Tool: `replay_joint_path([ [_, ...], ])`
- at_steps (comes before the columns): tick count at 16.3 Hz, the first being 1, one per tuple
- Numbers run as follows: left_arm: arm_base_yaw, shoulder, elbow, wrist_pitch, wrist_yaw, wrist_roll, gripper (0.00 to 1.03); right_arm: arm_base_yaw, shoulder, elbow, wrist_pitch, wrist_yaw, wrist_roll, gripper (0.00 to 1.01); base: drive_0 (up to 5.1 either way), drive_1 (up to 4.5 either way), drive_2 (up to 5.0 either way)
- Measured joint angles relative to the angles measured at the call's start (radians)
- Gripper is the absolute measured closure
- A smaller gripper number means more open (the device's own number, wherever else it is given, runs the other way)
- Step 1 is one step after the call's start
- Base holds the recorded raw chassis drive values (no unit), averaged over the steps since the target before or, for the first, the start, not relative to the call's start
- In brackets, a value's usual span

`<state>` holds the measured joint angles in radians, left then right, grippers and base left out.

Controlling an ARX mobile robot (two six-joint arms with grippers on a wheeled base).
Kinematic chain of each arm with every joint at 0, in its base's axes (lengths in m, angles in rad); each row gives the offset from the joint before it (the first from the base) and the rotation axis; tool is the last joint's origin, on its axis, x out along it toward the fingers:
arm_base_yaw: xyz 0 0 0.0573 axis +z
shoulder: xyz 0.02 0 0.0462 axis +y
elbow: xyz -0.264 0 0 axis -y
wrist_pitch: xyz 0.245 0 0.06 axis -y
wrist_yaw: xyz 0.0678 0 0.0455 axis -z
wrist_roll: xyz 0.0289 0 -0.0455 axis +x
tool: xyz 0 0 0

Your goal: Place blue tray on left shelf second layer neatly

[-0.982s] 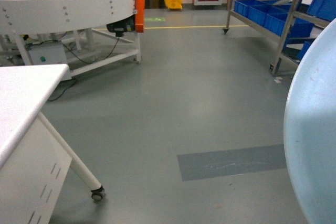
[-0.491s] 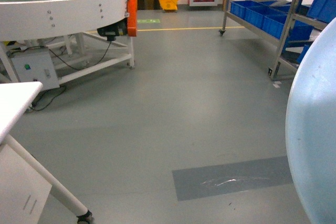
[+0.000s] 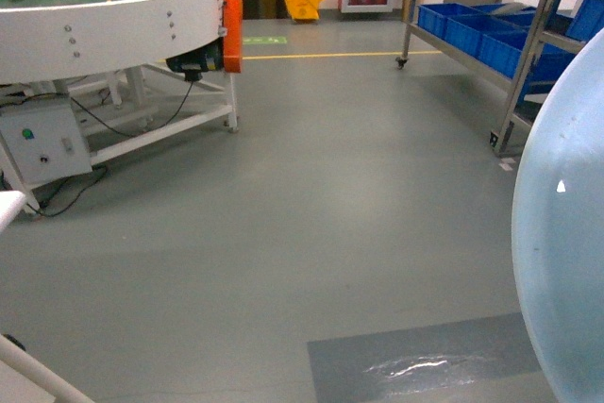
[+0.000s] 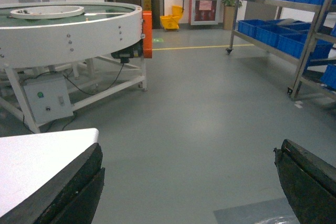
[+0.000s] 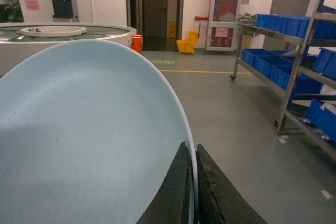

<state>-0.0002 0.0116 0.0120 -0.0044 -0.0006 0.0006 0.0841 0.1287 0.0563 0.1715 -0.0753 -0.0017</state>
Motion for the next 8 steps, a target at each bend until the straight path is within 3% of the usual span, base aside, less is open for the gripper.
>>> replay_joint_path([
  [8,0.000,0.000,0.000,-0.003,0.000,0.000,0.05,0.000,0.000,-0.002,0.001,-0.002,0.000,0.99,3.0,1.86,-5.0],
])
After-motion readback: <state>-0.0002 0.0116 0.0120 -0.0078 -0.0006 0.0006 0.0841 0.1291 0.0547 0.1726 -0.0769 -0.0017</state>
